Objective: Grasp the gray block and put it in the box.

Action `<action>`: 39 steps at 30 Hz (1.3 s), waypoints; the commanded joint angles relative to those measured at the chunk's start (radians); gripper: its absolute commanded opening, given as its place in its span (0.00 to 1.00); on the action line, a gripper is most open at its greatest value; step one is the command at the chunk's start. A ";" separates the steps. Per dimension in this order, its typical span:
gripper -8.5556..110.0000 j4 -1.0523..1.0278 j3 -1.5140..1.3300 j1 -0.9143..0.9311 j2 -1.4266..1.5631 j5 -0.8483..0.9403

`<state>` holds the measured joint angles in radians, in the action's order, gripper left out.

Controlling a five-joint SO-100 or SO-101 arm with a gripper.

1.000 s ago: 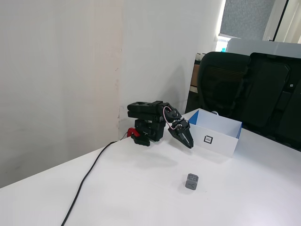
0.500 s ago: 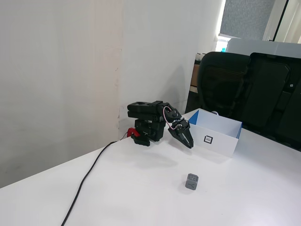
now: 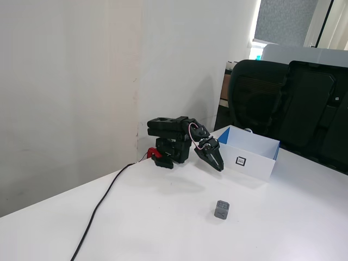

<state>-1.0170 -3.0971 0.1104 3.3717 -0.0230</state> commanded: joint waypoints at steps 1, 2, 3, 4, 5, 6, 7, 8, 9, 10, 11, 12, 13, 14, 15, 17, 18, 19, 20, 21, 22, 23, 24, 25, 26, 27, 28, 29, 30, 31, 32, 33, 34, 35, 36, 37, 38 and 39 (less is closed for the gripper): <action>0.07 -0.003 -0.061 0.014 0.021 -0.008; 0.07 -0.003 -0.061 0.014 0.021 -0.008; 0.07 -0.003 -0.061 0.014 0.021 -0.008; 0.07 -0.003 -0.061 0.014 0.021 -0.008; 0.07 -0.003 -0.061 0.014 0.021 -0.008; 0.07 -0.003 -0.061 0.014 0.021 -0.008; 0.07 -0.003 -0.061 0.014 0.021 -0.008; 0.07 -0.003 -0.061 0.014 0.021 -0.008; 0.07 -0.003 -0.061 0.014 0.021 -0.008; 0.07 -0.003 -0.061 0.015 0.021 -0.008; 0.07 -0.003 -0.061 0.020 0.021 -0.002; 0.07 -0.003 -0.061 0.026 0.021 0.003; 0.07 -0.003 -0.061 0.029 0.021 0.005; 0.07 -0.003 -0.061 0.029 0.021 0.005; 0.07 -0.003 -0.061 0.029 0.021 0.005; 0.07 -0.003 -0.061 0.029 0.021 0.005; 0.07 -0.003 -0.061 0.029 0.021 0.005; 0.07 -0.003 -0.061 0.029 0.021 0.005; 0.07 -0.003 -0.061 0.029 0.021 0.005; 0.07 -0.003 -0.061 0.029 0.021 0.005; 0.07 -0.003 -0.061 0.029 0.021 0.005; 0.07 -0.003 -0.061 0.029 0.021 0.005; 0.07 -0.003 -0.061 0.029 0.021 0.005; 0.07 -0.003 -0.061 0.029 0.021 0.005; 0.07 -0.003 -0.061 0.029 0.021 0.005; 0.07 -0.003 -0.061 0.029 0.021 0.005; 0.07 -0.003 -0.061 0.029 0.021 0.005; 0.07 -0.003 -0.061 0.029 0.021 0.005; 0.07 -0.003 -0.061 0.029 0.021 0.005; 0.07 -0.003 -0.061 0.031 0.021 0.005; 0.07 -0.003 -0.061 0.031 0.021 0.005; 0.07 -0.003 -0.061 0.031 0.021 0.005; 0.07 -0.003 -0.061 0.031 0.021 0.005; 0.07 -0.003 -0.061 0.032 0.021 0.005; 0.07 -0.002 -0.061 0.032 0.021 0.005; 0.07 -0.002 -0.061 0.032 0.021 0.005; 0.07 -0.002 -0.061 0.032 0.021 0.005; 0.07 -0.002 -0.061 0.032 0.021 0.005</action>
<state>-1.0170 -3.0971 0.1273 3.3717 -0.0276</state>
